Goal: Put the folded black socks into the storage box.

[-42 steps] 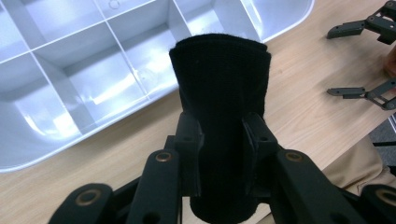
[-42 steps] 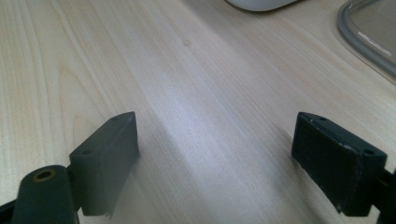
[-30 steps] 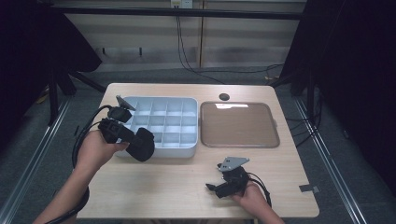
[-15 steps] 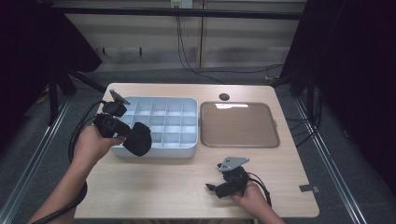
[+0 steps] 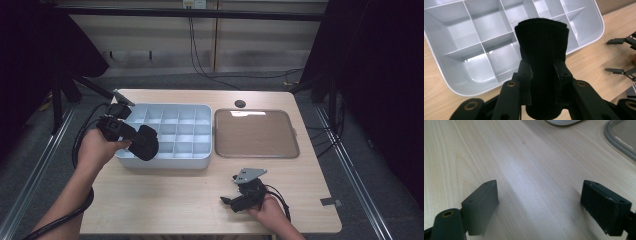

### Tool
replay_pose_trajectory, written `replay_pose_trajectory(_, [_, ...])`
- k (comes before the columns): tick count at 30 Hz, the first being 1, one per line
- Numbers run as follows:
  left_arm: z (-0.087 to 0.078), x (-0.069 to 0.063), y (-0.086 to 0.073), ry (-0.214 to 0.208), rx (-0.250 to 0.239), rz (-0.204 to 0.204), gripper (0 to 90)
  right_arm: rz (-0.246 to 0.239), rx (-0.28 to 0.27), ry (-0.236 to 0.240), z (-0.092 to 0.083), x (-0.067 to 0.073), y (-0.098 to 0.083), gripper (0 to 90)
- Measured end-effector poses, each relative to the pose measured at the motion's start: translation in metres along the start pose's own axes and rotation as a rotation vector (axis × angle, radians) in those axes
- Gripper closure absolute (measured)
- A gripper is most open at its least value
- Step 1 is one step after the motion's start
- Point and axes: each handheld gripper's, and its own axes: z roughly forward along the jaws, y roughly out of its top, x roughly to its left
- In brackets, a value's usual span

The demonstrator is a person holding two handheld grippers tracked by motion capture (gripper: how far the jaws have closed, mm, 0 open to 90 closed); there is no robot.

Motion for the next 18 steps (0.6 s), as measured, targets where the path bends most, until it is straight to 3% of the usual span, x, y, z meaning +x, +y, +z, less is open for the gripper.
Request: replay_pose_trajectory(18, [0.010,0.019,0.007,0.047,-0.007,-0.037,71.5,0.001,0.000,0.001,0.000,0.000,0.000,14.2])
